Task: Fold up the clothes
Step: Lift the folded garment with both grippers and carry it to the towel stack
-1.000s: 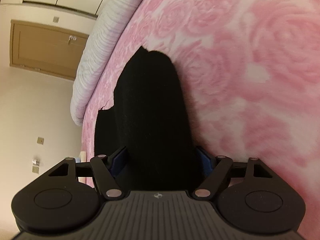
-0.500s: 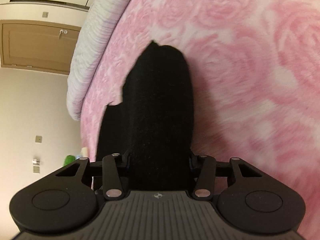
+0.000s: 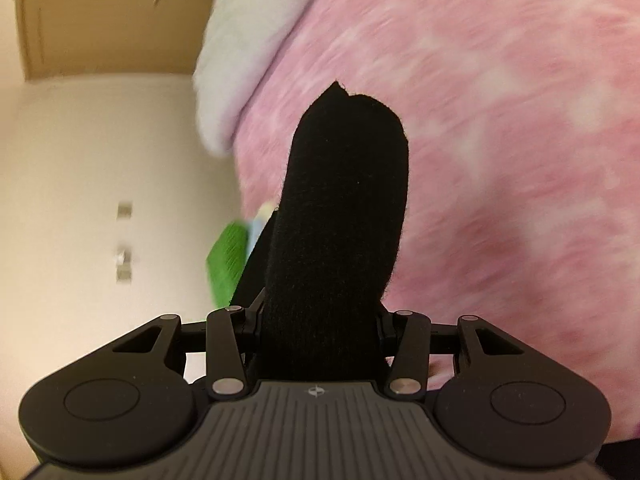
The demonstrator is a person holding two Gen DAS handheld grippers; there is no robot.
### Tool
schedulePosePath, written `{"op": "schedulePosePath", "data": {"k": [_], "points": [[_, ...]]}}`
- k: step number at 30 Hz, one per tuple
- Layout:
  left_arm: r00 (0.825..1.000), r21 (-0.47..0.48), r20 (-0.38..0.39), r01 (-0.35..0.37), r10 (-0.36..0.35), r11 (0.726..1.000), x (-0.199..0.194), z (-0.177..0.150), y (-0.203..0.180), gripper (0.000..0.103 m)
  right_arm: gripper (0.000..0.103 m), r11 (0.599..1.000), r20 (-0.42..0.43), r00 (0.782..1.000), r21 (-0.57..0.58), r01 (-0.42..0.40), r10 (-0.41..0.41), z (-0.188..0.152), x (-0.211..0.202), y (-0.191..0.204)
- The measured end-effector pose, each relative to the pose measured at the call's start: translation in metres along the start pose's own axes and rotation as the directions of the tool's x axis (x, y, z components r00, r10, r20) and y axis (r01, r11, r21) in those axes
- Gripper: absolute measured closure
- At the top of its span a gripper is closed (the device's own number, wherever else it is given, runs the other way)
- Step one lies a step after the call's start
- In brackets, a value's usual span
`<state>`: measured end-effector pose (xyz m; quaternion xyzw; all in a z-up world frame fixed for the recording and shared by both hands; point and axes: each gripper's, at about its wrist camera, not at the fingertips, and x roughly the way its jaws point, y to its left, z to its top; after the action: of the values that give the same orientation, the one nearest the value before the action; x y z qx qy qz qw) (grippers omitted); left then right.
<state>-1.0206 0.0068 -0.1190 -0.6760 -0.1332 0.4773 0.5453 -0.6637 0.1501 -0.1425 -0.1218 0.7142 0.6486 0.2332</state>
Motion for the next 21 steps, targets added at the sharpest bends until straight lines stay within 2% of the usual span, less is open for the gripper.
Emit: {"op": "schedulePosePath", "data": {"k": [5, 12, 17, 21], "points": [[0.996, 0.021, 0.089, 0.015, -0.017, 1.000, -0.099, 0.060, 0.019, 0.071, 0.057, 0.995, -0.050, 0.998, -0.085, -0.047, 0.043, -0.038, 0.079, 0.081], [0.995, 0.093, 0.097, 0.009, -0.018, 0.996, -0.218, 0.193, 0.052, 0.071, 0.057, 0.989, -0.009, 0.995, -0.110, -0.104, 0.103, -0.103, 0.209, 0.180], [0.995, 0.129, 0.096, -0.008, -0.005, 0.992, -0.267, 0.279, 0.077, 0.071, 0.057, 0.986, 0.007, 0.993, -0.115, -0.118, 0.120, -0.128, 0.293, 0.227], [0.995, 0.116, 0.103, -0.015, 0.003, 0.993, -0.282, 0.329, 0.097, 0.071, 0.057, 0.987, -0.001, 0.995, -0.124, -0.103, 0.103, -0.127, 0.345, 0.252]]}}
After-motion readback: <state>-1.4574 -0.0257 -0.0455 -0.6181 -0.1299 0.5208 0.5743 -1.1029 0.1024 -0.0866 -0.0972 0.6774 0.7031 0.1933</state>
